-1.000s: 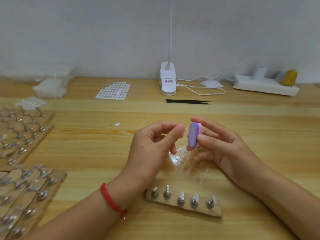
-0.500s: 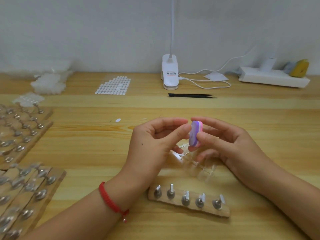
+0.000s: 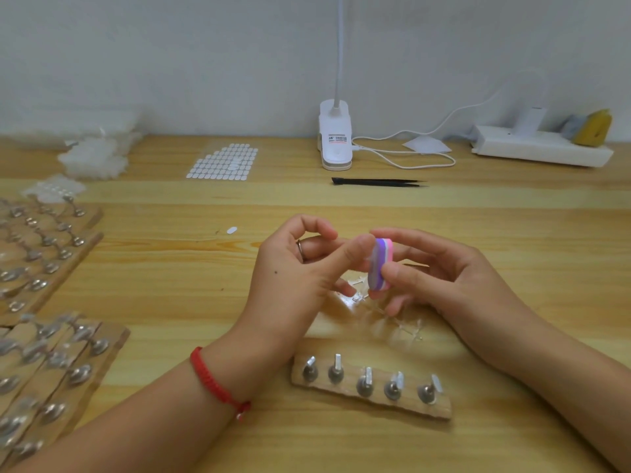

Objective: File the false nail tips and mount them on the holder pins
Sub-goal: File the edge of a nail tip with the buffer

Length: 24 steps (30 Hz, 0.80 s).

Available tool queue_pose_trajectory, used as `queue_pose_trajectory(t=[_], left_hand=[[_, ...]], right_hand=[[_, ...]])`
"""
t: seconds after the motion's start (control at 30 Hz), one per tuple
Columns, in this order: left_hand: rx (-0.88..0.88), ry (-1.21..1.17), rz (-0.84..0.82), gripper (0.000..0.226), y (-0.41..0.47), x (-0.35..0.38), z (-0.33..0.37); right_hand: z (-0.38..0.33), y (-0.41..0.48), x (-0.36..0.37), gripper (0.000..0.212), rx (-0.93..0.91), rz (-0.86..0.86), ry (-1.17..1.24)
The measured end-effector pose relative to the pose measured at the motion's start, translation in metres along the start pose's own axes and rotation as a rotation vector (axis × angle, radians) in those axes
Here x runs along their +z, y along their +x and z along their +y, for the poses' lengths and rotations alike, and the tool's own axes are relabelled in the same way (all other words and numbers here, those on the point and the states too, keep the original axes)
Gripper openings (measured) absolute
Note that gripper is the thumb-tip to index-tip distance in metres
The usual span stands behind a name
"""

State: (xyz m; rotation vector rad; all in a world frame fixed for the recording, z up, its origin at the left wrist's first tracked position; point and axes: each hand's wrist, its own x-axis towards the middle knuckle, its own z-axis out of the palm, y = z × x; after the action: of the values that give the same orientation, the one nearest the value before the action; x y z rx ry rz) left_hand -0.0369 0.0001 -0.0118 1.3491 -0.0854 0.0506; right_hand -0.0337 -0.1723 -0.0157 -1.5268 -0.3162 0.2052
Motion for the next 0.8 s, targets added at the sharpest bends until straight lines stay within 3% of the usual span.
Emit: queue_pose_trajectory(t=[0.27,0.6,0.8], left_hand=[[0.047,-0.031,0.009,0.035,0.0019,0.0001,-0.0060],[-0.014,0.025,-0.004,0.038,0.0010,0.0000,-0.0022],[0.000,0.056,-0.068,0.034,0.0000,0.0011,-0.0038]], right_hand=[[0.0020,0.0024,-0.0007,0.043,0.032,0.072,0.061],[0.0009,0.0002,-0.0002,0.037,-0.006,0.017,0.051],[0.0008,-0.0018,0.0013,0.028,-0.050,0.084,0.004]])
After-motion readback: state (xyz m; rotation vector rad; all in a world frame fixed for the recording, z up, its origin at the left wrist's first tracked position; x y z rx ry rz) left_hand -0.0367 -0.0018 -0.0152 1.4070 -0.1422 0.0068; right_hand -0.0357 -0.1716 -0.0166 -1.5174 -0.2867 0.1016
